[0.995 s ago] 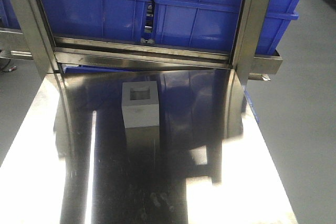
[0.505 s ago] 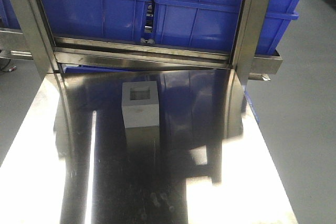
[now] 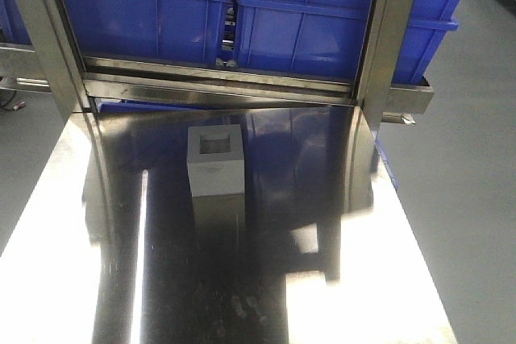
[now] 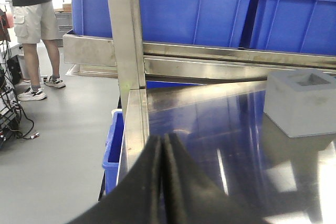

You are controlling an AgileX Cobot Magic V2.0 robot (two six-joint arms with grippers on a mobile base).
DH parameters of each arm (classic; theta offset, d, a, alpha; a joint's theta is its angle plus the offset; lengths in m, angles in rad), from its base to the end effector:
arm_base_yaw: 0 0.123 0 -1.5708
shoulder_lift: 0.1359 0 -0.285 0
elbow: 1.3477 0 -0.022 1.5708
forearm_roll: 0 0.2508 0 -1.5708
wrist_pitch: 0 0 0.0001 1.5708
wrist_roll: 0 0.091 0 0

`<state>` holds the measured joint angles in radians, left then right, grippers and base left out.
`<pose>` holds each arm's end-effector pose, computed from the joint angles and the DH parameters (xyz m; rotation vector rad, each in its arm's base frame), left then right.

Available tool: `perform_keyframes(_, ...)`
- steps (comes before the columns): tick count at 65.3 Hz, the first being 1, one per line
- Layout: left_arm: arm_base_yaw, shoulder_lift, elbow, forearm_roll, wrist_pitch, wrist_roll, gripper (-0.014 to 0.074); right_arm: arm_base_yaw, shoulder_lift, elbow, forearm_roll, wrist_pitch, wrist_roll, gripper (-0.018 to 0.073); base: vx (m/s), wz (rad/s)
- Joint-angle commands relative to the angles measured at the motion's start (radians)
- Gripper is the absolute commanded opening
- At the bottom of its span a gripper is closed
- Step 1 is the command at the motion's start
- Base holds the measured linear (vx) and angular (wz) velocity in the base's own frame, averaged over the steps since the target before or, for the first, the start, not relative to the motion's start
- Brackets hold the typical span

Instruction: Sort gray base to blue bin

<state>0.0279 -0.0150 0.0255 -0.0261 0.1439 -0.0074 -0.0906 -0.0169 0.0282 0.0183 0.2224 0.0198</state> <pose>0.0562 0.0012 0.1923 -0.0472 1.6373 -0.0072 0.0552 -0.0046 0.1844 0.1071 1.7141 -0.0358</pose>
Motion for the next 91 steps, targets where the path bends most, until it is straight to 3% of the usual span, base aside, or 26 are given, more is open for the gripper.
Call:
perform_keyframes(1,0.002,-0.011,-0.020,-0.002,-0.084,-0.005,-0.0007,0.000,-0.002,0.002,-0.007,-0.075,-0.008,-0.0005,0.00,0.00)
perform_keyframes(51,0.002,-0.011,-0.023,-0.002,-0.085,-0.005,-0.0007,0.000,-0.002,0.002,-0.007,-0.075,-0.008,-0.0005,0.00,0.00)
perform_keyframes(66,0.002,-0.006,-0.153,-0.010,-0.097,-0.006,-0.0007,0.000,-0.002,0.002,-0.007,-0.075,-0.008,-0.0005,0.00,0.00)
perform_keyframes(71,0.002,0.023,-0.235,-0.010,-0.047,-0.006,-0.0007,0.000,-0.002,0.002,-0.007,-0.075,-0.008,-0.0005,0.00,0.00)
perform_keyframes(85,0.002,0.254,-0.489,-0.002,0.240,0.007,-0.0007,0.000,-0.002,0.002,-0.007,-0.075,-0.008,-0.0005,0.00,0.00)
perform_keyframes(91,0.002,0.353,-0.544,-0.003,0.279,0.007,-0.0007,0.000,-0.002,0.002,-0.007,-0.075,-0.008,-0.0005,0.00,0.00)
